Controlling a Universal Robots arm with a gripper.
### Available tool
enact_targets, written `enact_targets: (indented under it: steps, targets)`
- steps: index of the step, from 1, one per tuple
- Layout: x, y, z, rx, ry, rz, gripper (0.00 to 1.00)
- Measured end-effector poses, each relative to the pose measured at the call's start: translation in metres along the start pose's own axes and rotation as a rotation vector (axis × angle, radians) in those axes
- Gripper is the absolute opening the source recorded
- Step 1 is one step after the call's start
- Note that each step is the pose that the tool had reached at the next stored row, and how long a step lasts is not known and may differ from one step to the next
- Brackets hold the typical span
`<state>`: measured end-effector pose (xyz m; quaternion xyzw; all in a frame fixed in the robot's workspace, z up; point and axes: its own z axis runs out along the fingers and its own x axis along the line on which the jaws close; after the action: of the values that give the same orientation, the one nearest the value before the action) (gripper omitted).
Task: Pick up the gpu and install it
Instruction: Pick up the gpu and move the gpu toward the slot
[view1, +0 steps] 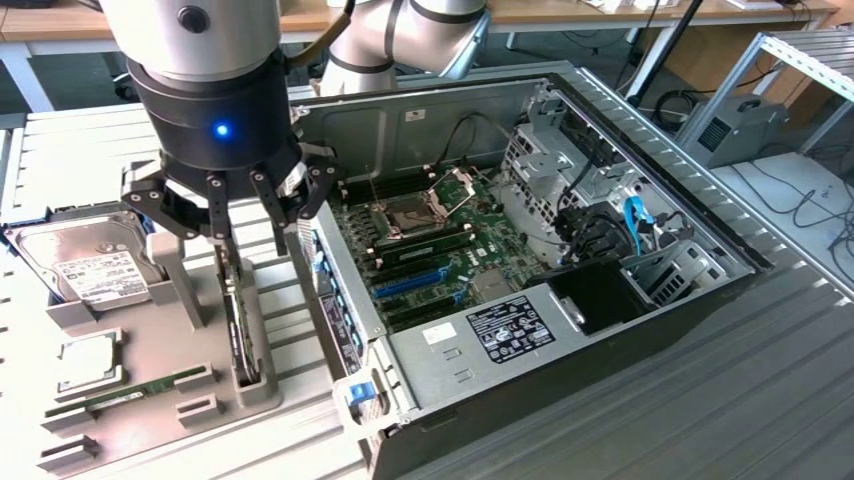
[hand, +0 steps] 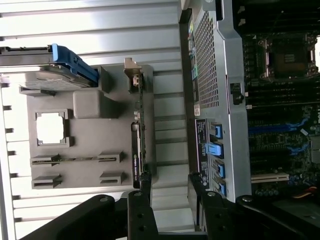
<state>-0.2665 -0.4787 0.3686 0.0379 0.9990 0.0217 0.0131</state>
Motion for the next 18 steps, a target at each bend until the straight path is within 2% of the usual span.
enact_targets:
  steps: [18]
  targets:
    - [0.0001,-0.0003,0.0057,0.0,0.0,0.0,0.42]
